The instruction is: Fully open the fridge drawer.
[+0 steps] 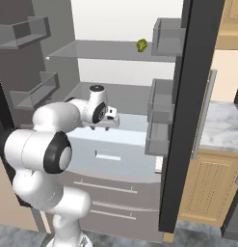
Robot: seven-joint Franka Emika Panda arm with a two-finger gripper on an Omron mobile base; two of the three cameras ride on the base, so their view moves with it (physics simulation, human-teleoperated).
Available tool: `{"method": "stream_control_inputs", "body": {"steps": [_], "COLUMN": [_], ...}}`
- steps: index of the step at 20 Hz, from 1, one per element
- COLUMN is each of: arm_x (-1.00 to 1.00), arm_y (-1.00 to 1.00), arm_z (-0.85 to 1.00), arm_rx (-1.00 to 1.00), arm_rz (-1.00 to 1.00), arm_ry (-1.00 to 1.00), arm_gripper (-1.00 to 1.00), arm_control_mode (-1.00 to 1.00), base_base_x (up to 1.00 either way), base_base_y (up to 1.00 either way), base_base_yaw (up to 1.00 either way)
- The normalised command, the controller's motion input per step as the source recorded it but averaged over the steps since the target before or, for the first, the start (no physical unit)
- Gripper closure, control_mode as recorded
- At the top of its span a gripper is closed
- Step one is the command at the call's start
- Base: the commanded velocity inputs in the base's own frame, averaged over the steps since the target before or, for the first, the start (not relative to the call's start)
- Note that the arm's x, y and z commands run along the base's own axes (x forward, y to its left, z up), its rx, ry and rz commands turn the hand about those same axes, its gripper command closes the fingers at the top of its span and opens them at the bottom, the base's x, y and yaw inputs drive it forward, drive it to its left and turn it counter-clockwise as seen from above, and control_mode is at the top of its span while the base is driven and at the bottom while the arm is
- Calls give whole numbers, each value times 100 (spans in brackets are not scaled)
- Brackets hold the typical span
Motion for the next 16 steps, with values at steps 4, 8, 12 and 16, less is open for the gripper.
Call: {"method": "stream_control_inputs", "body": {"steps": [4,8,12,16], "arm_x": [-100,-100,-100,-97], "arm_y": [-35,-30,-21,-3], "arm_z": [-42,-46,-16,31], "arm_rx": [0,0,5,12], "arm_rz": [0,0,0,0], "arm_ry": [2,5,-3,-26], "arm_gripper": [-100,-100,-100,-100], "arm_control_mode": [-100,-100,-100,-100], "base_base_x": [0,0,0,0], "base_base_y": [0,0,0,0], "base_base_yaw": [0,0,0,0]}}
